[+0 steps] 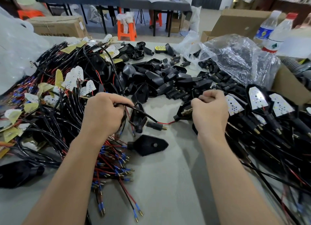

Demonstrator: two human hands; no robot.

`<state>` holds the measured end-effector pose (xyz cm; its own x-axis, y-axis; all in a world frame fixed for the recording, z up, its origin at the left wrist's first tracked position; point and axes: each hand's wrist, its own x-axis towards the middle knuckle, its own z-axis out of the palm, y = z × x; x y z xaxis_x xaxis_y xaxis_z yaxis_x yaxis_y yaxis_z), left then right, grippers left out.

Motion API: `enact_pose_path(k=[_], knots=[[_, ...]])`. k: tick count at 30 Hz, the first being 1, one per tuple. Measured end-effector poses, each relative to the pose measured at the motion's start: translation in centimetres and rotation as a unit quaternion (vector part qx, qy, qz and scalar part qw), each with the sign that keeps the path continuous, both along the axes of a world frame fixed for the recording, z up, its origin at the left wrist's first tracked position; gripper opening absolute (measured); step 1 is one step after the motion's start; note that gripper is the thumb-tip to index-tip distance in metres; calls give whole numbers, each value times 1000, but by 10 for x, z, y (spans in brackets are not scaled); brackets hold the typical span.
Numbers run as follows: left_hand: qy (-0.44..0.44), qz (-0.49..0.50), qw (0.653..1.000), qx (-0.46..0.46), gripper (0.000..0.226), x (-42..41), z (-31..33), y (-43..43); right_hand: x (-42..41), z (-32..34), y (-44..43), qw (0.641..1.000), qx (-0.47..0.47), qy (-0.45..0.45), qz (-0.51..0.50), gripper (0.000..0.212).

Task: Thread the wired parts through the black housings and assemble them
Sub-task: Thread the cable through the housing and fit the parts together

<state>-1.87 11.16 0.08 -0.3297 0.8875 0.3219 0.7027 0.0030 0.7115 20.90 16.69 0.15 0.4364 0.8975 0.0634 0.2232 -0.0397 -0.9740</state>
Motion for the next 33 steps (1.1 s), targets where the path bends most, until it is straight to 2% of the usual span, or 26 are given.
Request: enact_pose_path(k=[2, 4, 7, 9, 11, 14, 15, 17, 20, 25, 28, 31, 33], knots=[[18, -14, 1000, 20, 49, 1, 1, 0, -3, 4, -9, 992, 85, -91, 16, 36], [17, -42, 998, 33, 56, 4, 1, 0, -13, 8, -16, 973, 153, -144, 101, 38], [-6, -75, 995, 58, 57, 10, 0, 1, -40, 5, -31, 928, 137, -197, 285, 29], [-13, -79, 994, 73, 56, 11, 0, 0, -56, -5, -37, 909, 111, -228, 332, 32], [-23, -49, 995, 86, 58, 10, 0, 0, -60, -13, -36, 909, 105, -221, 339, 32], [-28, 9, 995, 97, 53, 2, -1, 0, -50, -11, -28, 931, 101, -161, 312, 20], [-28, 13, 994, 101, 52, 0, 0, -1, -46, -10, -26, 933, 100, -162, 307, 16], [-9, 15, 994, 108, 50, -2, 1, -2, -42, -9, -24, 931, 94, -190, 296, 23], [33, 23, 992, 124, 44, -7, 0, -2, -40, -7, -23, 931, 47, -197, 304, 20], [64, 75, 979, 176, 36, -14, -1, -3, -38, -9, -23, 897, -24, -290, 334, 16], [36, 139, 970, 196, 35, -24, -1, -2, -34, -2, -25, 884, -17, -325, 334, 18], [37, 174, 966, 190, 36, -32, -4, 0, -28, 5, -24, 869, 7, -375, 324, 11], [35, 193, 965, 176, 37, -41, -7, 1, -26, 8, -24, 862, 10, -386, 329, 16]])
